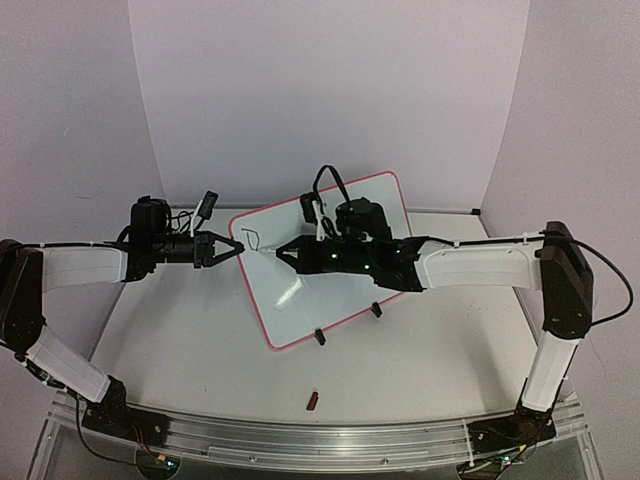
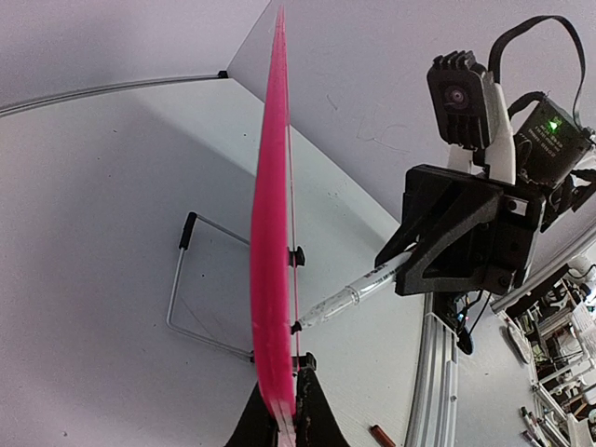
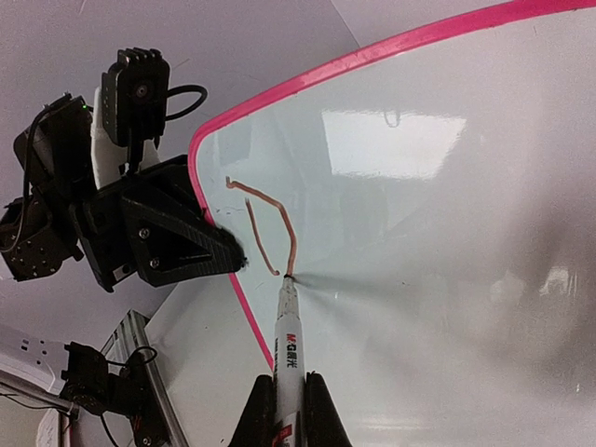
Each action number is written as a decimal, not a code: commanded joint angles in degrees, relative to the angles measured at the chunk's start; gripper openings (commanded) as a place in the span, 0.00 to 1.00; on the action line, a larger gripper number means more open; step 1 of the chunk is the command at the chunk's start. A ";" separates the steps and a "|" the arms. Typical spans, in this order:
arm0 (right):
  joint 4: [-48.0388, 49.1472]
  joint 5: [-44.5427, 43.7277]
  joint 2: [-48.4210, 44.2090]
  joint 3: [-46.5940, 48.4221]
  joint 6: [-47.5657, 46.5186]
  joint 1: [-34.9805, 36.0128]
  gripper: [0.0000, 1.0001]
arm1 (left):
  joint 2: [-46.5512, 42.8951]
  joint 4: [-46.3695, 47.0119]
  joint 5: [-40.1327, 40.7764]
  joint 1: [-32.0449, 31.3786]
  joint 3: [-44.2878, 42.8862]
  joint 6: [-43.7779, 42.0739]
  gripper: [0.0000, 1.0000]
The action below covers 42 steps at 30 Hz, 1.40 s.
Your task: Write a sentence on the whiteboard
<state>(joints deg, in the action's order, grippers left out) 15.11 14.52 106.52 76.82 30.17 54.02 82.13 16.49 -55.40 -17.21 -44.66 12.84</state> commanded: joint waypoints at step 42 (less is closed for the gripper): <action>-2.09 6.97 -8.56 -0.49 -5.94 -2.96 0.00 | -0.61 -4.52 0.68 -2.15 -1.77 -7.51 0.00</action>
<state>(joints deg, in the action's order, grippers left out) 13.00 19.01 95.15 73.07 25.82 50.99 81.80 15.31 -55.62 -17.78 -45.21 11.59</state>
